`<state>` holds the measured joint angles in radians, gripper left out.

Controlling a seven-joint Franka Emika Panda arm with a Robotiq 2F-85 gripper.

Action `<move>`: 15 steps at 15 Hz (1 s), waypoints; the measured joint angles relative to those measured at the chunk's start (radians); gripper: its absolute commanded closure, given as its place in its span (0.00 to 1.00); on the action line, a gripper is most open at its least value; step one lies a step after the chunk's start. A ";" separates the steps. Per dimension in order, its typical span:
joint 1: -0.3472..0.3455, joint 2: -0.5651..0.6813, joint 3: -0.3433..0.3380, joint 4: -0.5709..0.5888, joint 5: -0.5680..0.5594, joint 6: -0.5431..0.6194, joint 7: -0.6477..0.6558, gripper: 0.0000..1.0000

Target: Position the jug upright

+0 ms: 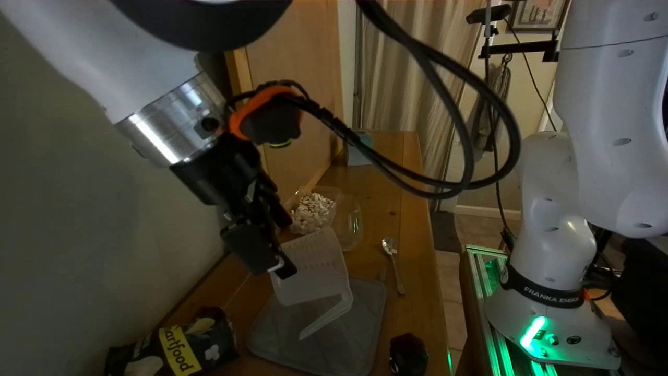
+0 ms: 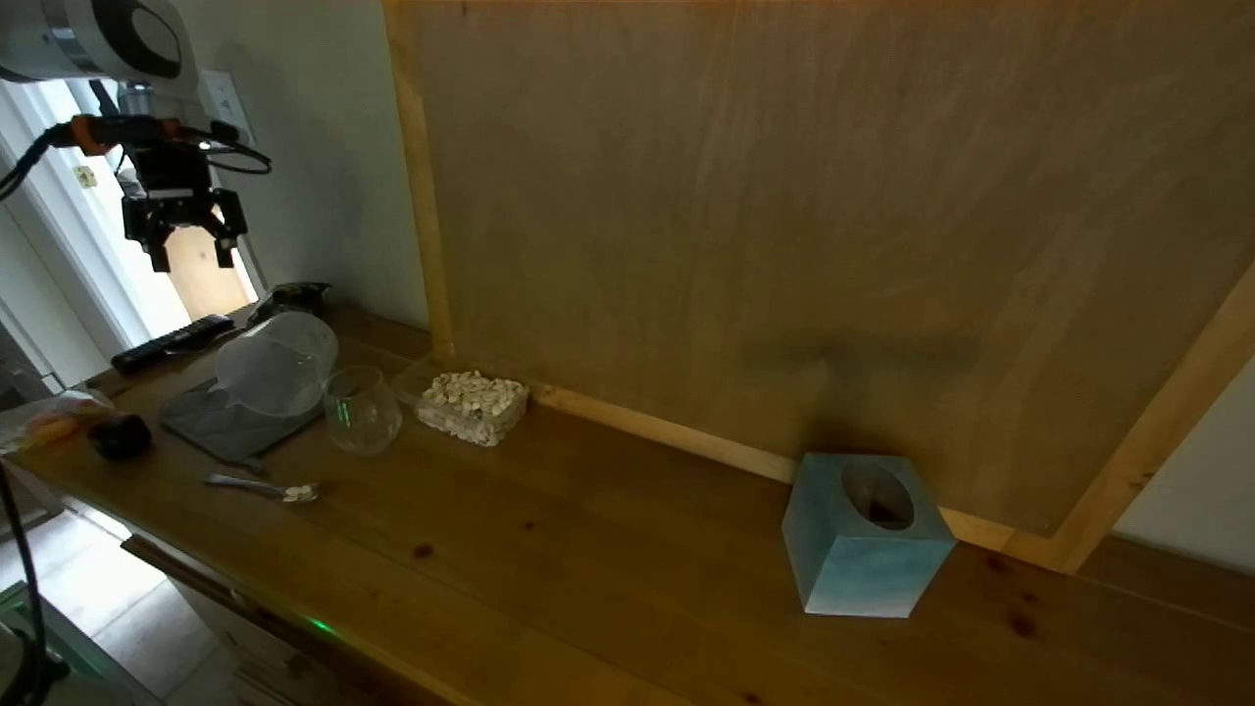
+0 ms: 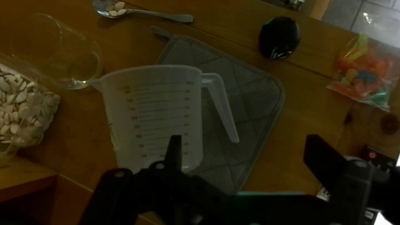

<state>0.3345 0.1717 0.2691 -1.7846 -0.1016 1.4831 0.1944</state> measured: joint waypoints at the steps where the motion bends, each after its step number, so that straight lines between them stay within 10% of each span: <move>1: -0.014 -0.047 -0.006 -0.050 0.026 0.035 0.015 0.00; 8: -0.094 -0.329 -0.053 -0.389 0.126 0.265 0.084 0.00; 15: -0.120 -0.378 -0.067 -0.447 0.171 0.338 0.130 0.00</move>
<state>0.2145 -0.2061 0.2025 -2.2311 0.0691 1.8212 0.3243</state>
